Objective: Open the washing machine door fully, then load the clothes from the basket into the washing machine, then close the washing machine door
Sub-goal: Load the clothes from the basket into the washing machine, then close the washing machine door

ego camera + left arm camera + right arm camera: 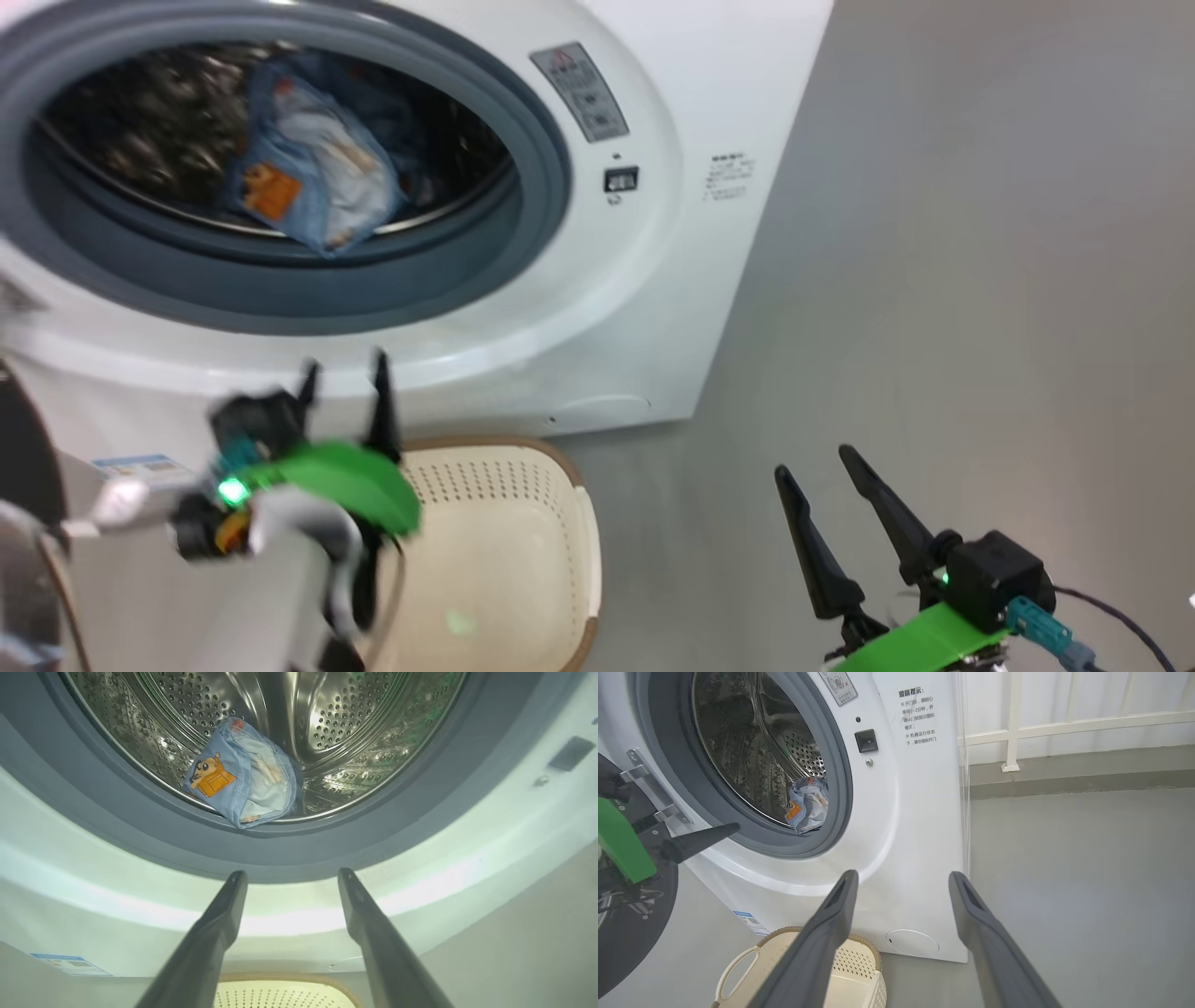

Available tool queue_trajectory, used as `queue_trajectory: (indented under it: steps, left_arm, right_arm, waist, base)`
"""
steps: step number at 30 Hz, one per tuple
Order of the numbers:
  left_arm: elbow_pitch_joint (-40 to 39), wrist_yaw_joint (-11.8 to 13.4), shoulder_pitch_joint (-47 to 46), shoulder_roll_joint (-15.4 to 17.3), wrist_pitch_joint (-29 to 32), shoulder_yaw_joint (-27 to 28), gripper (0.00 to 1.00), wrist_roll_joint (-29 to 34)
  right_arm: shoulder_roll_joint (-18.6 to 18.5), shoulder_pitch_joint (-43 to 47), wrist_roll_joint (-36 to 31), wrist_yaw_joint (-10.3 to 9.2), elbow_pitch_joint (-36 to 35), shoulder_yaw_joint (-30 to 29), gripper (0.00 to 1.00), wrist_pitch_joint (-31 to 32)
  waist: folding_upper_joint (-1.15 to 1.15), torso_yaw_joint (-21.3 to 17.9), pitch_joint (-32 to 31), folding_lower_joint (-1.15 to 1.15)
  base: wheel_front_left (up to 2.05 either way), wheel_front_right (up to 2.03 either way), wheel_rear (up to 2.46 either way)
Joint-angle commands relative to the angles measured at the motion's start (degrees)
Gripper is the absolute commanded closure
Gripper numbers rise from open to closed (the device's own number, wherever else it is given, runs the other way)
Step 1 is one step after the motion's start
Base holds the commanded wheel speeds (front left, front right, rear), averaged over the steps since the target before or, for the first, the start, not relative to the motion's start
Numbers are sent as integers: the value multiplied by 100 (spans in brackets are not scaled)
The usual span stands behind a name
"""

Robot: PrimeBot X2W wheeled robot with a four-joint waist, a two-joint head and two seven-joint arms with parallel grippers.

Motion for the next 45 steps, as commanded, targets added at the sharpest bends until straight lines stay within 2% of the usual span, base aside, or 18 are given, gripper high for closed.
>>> queue_trajectory:
  steps: [1,6,10,14,18,30,35,45]
  left_arm:
    - [-376,112,241,148,-38,9,0,-80]
    - [-1080,310,973,148,-38,-300,0,-79]
    - [-1691,574,1711,147,-38,-376,0,10]
    - [-2000,726,2219,147,-38,-322,0,141]
    - [-2322,776,2701,147,-38,-171,0,278]
    - [-3187,598,3674,147,-38,599,0,517]
    - [-3259,489,3856,147,-38,740,0,563]
    - [-3308,443,3933,147,-38,823,0,556]
  right_arm:
    - [3,77,-36,16,-133,108,0,-27]
    - [-33,238,-39,16,-140,63,0,-27]
    - [-130,441,-34,16,-167,13,0,-27]
    - [-198,588,-18,16,-178,-13,0,-27]
    - [-257,732,12,16,-192,-42,0,-27]
    - [-337,968,15,16,-271,-161,0,-27]
    - [-327,1005,4,16,-270,-241,0,-27]
    - [-283,1052,-9,16,-301,-291,0,-27]
  waist:
    - [0,246,-322,0]
    - [0,366,-512,0]
    - [0,553,-730,0]
    - [0,696,-905,0]
    - [0,822,-1064,0]
    - [0,952,-1255,0]
    - [0,909,-1281,0]
    - [0,794,-1274,0]
  base:
    - [0,0,0]
    - [0,0,0]
    - [0,0,0]
    - [0,0,0]
    - [0,0,0]
    - [0,0,0]
    - [0,0,0]
    - [0,0,0]
